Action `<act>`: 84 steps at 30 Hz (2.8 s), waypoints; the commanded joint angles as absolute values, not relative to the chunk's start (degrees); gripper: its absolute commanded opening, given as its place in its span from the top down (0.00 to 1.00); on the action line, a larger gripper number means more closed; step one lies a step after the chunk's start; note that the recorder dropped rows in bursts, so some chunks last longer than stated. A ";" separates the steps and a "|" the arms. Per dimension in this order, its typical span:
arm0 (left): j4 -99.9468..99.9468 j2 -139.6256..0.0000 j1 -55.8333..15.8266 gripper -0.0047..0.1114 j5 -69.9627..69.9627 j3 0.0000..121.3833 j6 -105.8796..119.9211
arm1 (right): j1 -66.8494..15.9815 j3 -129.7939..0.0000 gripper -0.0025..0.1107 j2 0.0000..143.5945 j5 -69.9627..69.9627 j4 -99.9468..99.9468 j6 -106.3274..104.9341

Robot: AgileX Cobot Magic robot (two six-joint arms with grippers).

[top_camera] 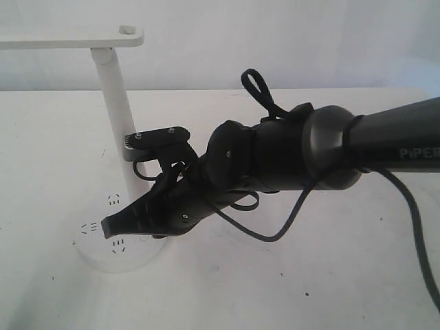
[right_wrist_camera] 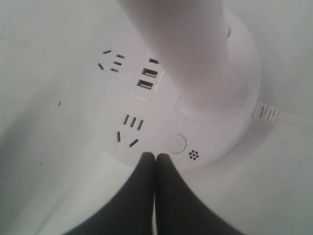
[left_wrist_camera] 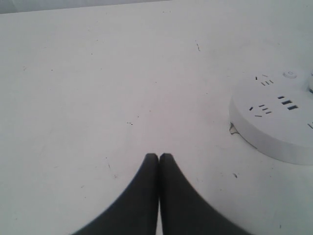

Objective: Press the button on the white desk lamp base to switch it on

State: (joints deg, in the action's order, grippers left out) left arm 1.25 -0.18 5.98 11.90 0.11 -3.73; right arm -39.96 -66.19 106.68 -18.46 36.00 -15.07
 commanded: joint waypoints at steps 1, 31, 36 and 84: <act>1.22 0.00 5.51 0.96 11.66 0.00 -3.59 | -40.23 -66.78 0.98 107.85 -15.83 36.57 -15.01; 1.22 0.00 5.51 0.96 11.66 0.00 -3.59 | -40.23 -70.08 0.98 113.89 -17.51 41.44 -15.13; 1.22 0.00 5.51 0.96 11.66 0.00 -3.59 | -40.23 -70.08 0.98 114.70 -17.04 41.44 -15.13; 1.22 0.00 5.51 0.96 11.90 0.00 -3.59 | -40.23 -70.21 0.98 102.10 -14.73 37.85 -15.39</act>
